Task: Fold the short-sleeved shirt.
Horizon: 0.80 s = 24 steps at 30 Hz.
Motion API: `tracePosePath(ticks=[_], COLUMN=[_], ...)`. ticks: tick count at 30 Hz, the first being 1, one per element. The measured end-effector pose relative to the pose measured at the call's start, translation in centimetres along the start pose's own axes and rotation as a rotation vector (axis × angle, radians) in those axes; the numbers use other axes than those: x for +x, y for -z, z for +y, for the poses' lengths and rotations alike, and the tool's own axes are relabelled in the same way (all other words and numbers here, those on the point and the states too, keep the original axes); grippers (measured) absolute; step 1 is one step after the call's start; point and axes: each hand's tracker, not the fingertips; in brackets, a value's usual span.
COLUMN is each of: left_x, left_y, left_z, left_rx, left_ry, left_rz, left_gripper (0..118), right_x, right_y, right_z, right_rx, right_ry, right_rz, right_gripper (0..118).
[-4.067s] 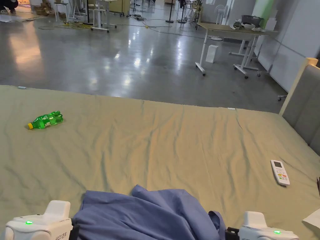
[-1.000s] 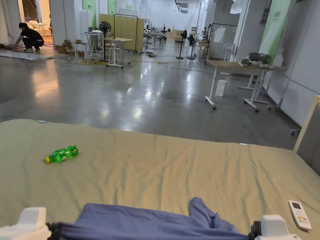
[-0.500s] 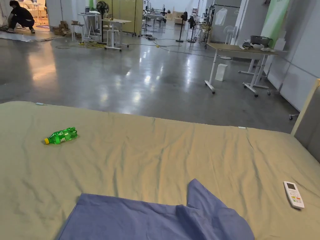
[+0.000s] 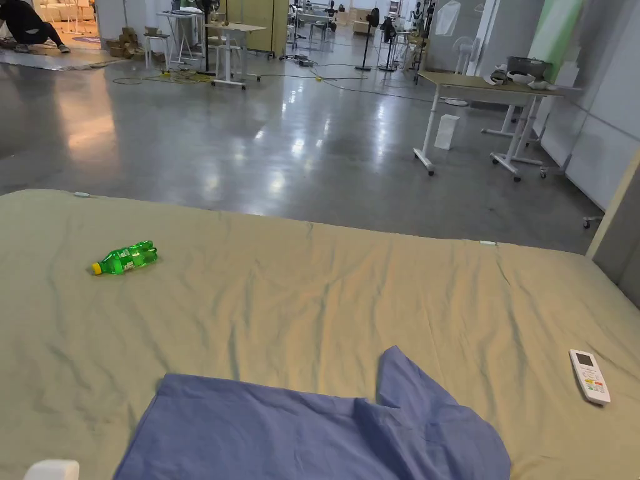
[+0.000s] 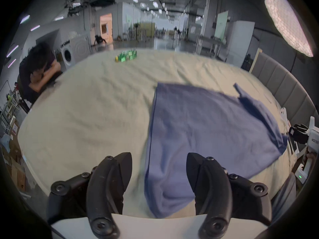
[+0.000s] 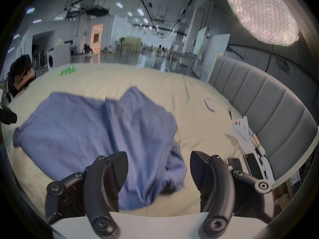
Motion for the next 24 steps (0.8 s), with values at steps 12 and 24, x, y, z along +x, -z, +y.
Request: tracePosePath(ticks=[12,24], left_x=[5.9,7.7], left_y=[-4.4,-4.8], left_z=[8.4,9.6], left_rx=[0.422,0.516], left_ry=[0.024,0.064], left_rz=[0.04,0.047], left_gripper=[55,0], right_x=[-2.2,-3.6], right_y=[-0.9,-0.7], right_z=[9.0,11.7], right_rx=[0.352,0.48], right_ry=[0.153,0.113], right_rz=[0.019,0.024], right_gripper=[66,0])
